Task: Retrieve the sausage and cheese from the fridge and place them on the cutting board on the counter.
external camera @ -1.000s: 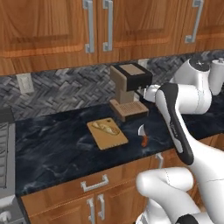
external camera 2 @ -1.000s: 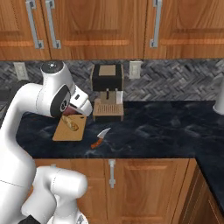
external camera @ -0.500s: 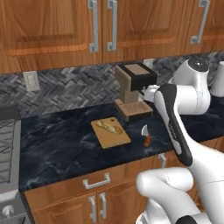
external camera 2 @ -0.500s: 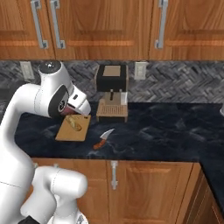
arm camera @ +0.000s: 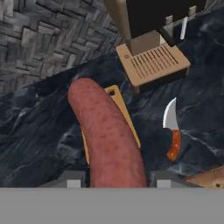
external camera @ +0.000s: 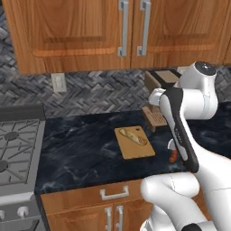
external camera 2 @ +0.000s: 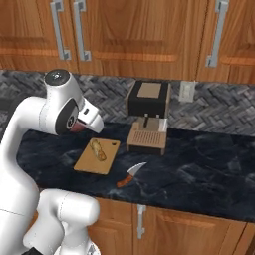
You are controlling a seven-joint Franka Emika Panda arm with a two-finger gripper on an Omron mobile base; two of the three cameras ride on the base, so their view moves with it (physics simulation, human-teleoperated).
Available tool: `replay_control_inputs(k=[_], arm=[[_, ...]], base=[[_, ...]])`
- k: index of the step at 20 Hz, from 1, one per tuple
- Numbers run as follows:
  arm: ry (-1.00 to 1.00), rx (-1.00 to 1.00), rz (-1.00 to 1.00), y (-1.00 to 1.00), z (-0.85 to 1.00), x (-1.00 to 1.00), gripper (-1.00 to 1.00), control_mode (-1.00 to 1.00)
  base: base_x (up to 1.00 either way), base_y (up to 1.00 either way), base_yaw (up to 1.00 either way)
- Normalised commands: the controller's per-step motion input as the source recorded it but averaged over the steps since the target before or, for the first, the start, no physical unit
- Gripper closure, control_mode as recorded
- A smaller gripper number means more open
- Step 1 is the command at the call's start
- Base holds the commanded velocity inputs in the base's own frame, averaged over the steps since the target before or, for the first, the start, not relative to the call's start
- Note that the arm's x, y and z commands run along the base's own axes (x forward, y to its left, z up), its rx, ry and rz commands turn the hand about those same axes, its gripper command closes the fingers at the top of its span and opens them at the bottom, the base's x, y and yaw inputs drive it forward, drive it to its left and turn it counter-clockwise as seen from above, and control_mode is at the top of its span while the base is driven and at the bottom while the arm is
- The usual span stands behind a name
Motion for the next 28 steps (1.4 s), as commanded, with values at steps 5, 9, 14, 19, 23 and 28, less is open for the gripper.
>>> replay_control_inputs(k=[5, 9, 14, 19, 23, 28], arm=[[0.00, 0.00, 0.00, 0.00, 0.00, 0.00, 1.00, 1.00], [0.00, 0.00, 0.00, 0.00, 0.00, 0.00, 1.00, 1.00], [0.00, 0.00, 0.00, 0.00, 0.00, 0.00, 1.00, 1.00], [0.00, 0.00, 0.00, 0.00, 0.00, 0.00, 1.00, 1.00], [0.00, 0.00, 0.00, 0.00, 0.00, 0.00, 1.00, 1.00], [0.00, 0.00, 0.00, 0.00, 0.00, 0.00, 1.00, -1.00]], base=[[0.72, 0.00, 0.20], [0.03, 0.00, 0.04], [0.00, 0.00, 0.00], [0.00, 0.00, 0.00], [0.00, 0.00, 0.00], [0.00, 0.00, 0.00]])
